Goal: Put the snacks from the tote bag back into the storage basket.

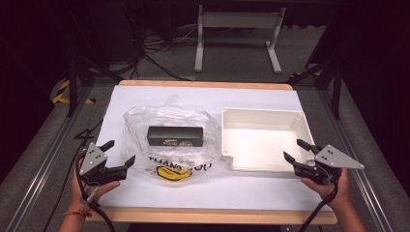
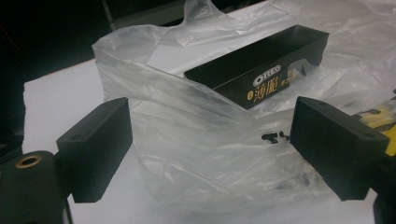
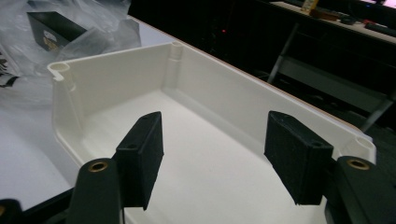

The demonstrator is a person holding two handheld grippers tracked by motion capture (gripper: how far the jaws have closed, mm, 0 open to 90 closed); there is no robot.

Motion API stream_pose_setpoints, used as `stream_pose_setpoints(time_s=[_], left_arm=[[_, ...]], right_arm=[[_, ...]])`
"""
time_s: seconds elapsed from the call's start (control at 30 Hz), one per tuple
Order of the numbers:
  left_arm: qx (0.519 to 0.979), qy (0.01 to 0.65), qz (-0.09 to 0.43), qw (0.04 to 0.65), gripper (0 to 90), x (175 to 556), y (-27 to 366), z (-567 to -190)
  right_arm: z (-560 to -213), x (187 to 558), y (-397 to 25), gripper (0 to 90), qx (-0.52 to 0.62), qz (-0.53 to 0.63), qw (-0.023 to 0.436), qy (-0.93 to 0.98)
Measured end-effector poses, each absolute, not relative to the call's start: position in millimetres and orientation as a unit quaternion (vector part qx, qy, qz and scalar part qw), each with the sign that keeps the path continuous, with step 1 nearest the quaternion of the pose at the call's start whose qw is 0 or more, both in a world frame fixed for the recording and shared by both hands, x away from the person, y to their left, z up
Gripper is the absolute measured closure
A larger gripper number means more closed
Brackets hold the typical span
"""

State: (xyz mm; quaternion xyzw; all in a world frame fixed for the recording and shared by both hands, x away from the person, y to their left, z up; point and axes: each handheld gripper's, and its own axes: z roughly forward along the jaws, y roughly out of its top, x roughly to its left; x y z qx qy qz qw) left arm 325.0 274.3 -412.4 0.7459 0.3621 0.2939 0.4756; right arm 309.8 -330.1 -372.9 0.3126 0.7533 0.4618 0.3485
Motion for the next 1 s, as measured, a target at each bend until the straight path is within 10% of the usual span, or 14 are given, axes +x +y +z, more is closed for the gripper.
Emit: stream_pose_setpoints(time_s=[1.0], left_arm=[[0.755, 0.353, 0.287, 0.472, 15.4, 319, 276, -428]], right_arm=[[-353, 385, -261, 40.2, 0.247, 0.472, 0.262, 0.804]])
